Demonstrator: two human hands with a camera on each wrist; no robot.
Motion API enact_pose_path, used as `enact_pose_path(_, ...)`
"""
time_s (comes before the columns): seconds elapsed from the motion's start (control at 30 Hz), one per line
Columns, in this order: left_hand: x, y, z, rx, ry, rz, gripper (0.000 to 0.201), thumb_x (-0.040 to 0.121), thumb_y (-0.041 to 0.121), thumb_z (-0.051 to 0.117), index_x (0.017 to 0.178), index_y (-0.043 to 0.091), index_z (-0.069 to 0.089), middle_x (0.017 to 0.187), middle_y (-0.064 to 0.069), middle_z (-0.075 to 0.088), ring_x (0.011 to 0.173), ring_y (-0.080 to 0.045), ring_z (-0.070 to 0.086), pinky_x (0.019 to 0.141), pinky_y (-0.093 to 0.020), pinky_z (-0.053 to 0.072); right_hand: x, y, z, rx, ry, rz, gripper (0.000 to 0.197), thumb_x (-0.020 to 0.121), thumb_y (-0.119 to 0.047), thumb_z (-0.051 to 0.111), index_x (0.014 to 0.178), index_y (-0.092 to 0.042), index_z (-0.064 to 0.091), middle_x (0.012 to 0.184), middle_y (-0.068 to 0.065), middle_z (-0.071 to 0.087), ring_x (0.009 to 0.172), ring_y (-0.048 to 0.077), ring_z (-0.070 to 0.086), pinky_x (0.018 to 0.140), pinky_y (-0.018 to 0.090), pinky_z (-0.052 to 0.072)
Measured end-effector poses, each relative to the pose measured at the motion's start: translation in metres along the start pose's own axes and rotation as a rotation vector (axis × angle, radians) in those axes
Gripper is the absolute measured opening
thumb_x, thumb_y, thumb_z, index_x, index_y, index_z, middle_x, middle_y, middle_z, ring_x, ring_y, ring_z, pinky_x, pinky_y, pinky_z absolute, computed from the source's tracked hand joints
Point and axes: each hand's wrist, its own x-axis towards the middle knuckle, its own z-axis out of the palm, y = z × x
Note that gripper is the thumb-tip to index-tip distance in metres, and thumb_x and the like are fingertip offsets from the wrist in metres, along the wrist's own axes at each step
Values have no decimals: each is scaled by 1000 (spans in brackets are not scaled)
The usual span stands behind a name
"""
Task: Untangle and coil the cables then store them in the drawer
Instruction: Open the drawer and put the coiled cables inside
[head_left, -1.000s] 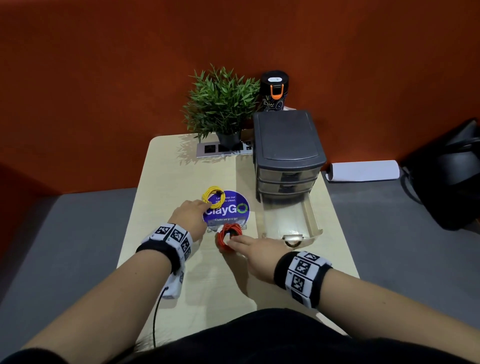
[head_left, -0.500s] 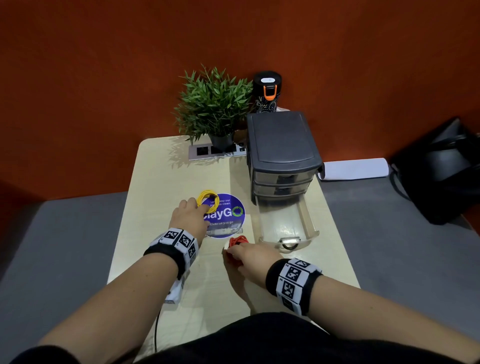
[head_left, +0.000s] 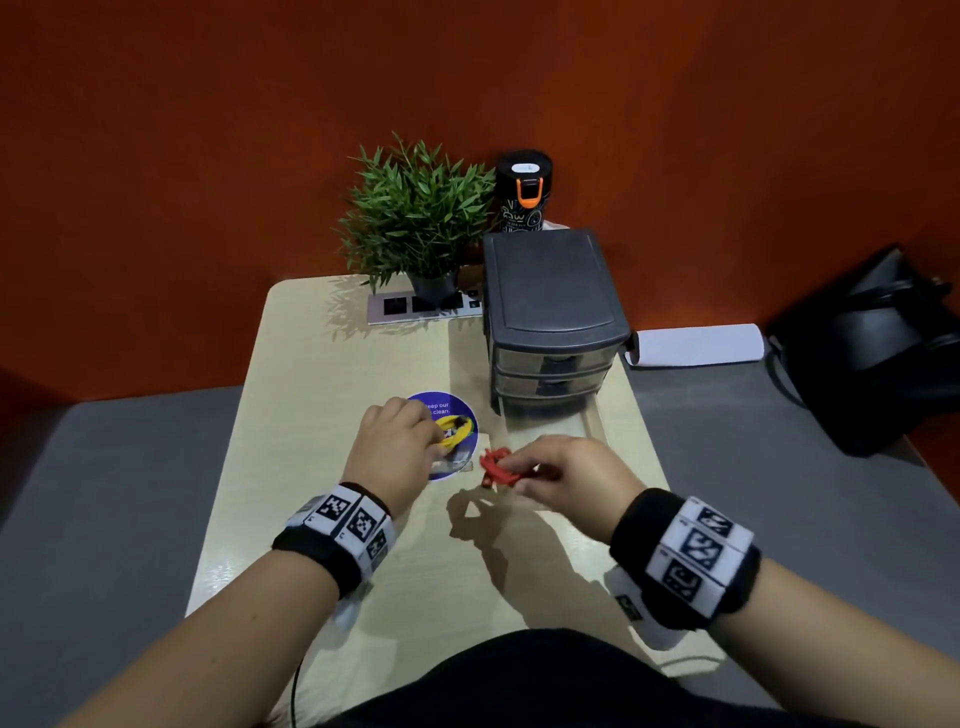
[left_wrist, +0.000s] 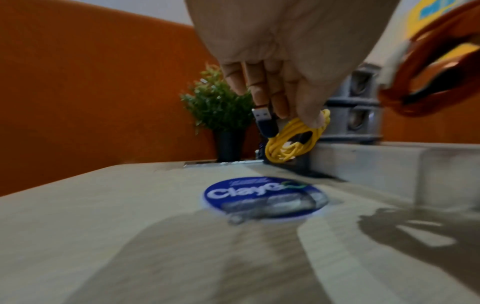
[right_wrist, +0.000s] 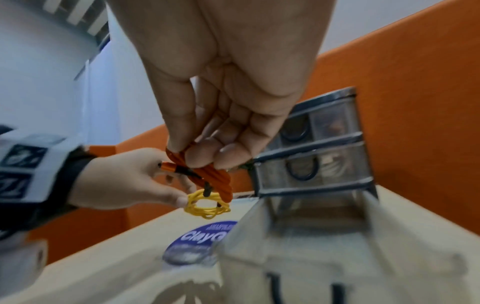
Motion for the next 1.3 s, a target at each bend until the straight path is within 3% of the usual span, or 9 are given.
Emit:
enact_pose_path(0.1,3,26,-6,-34,127,147,29,80,35,48,75,19,71,81,3,61,86,-16,41,73,-30,27,-7,15,-21,11,88,67,28,87,-17,67,112,-30,70,100,-14,62,84,2,53,68,6,34)
enact_pose_path(0.17,7,42,-9,-43,170,218,18,79,32,60,78,17,70,84,2,61,87,-17,43,74,-31,28,-9,28,-31,-62,122,108,25,87,-17,66,110,-27,71,102,-11,64,91,8,57,74,12,36)
enact_pose_path(0.23,12,57,-12,-73,151,237,15,71,28,76,77,16,70,82,2,61,85,-19,49,75,-31,27,-10,40,-35,-175,102,141,22,89,-19,63,108,-27,71,107,-7,66,98,14,59,78,17,39)
enact_pose_path(0.3,19,70,-15,-52,84,265,18,67,30,80,77,17,71,81,3,60,84,-19,51,75,-30,27,-11,49,-33,-331,13,142,24,92,-21,56,112,-27,68,113,-5,64,103,17,58,84,21,40)
enact_pose_path(0.43,34,87,-11,60,-107,295,30,92,37,51,108,17,66,110,1,55,109,-18,44,93,-31,28,-8,60,-22,-444,-72,118,29,94,-19,50,118,-24,65,118,-2,62,107,20,57,88,24,40)
enact_pose_path(0.53,42,88,-5,94,-167,277,36,96,40,43,119,18,60,120,2,50,115,-17,39,97,-32,27,-3,63,-19,-440,-65,125,30,94,-17,47,119,-22,63,119,0,61,107,21,56,90,26,41)
enact_pose_path(1.0,62,87,16,79,-247,169,30,97,33,46,118,19,62,109,1,55,105,-17,48,91,-29,33,22,82,-1,-504,-38,143,22,91,-10,47,105,-12,65,112,6,59,96,29,57,85,31,43)
enact_pose_path(1.2,59,89,19,177,-309,198,33,97,33,43,124,23,61,115,1,57,110,-19,44,95,-33,32,19,86,2,-591,-95,88,24,96,-16,44,108,-18,64,113,-1,56,90,20,52,82,26,30)
enact_pose_path(1.3,56,90,17,204,-349,199,37,96,35,42,128,23,56,118,1,58,110,-19,43,96,-34,32,17,89,4,-578,-89,67,25,96,-20,41,105,-20,65,109,-3,58,95,17,53,86,29,31)
